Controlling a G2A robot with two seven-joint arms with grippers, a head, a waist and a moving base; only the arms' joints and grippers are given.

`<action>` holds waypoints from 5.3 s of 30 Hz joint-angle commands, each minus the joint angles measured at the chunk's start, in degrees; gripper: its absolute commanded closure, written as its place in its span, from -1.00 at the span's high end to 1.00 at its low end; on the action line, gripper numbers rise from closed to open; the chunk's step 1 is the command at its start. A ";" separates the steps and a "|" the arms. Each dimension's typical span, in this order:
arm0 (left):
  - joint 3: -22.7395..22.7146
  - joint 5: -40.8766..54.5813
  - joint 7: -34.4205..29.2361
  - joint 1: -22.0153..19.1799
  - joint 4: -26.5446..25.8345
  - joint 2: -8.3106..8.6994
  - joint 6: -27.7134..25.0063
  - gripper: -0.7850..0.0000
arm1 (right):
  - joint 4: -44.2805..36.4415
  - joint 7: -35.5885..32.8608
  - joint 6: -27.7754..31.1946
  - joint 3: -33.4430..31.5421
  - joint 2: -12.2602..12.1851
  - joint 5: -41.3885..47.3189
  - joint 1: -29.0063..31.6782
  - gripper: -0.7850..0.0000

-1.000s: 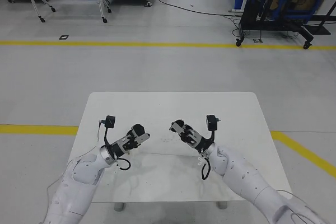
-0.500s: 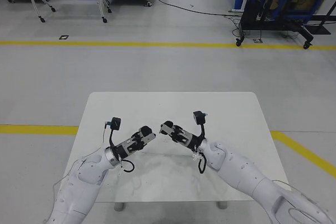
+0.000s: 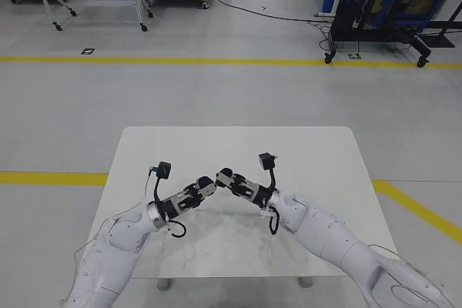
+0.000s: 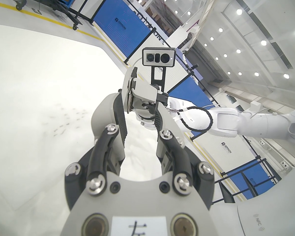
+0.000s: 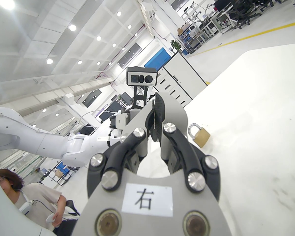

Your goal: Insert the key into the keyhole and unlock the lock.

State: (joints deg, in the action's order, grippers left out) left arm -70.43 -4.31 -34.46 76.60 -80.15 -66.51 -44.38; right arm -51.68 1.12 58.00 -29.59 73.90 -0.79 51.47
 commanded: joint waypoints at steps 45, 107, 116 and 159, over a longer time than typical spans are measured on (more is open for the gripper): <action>2.70 1.85 -1.57 -1.59 1.11 0.75 3.85 -0.59 | 2.28 -7.88 0.00 -8.77 2.71 -2.07 2.11 -1.00; 2.34 12.02 -5.42 -4.05 4.50 1.65 5.63 -1.00 | 1.01 -16.80 0.00 -11.99 4.28 0.35 3.69 -1.00; 2.09 11.28 -4.75 -3.90 4.25 1.79 5.18 -1.00 | 0.19 -17.73 0.00 -12.74 4.20 0.76 4.17 1.00; 4.64 10.79 -20.26 -5.47 2.41 3.13 4.61 -1.00 | -16.32 -57.82 -18.08 -25.90 -4.87 8.34 9.29 0.01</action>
State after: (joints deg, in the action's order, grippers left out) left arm -65.98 6.74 -54.63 71.23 -77.83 -63.39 -39.55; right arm -68.00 -56.04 40.31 -55.53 69.07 7.15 60.87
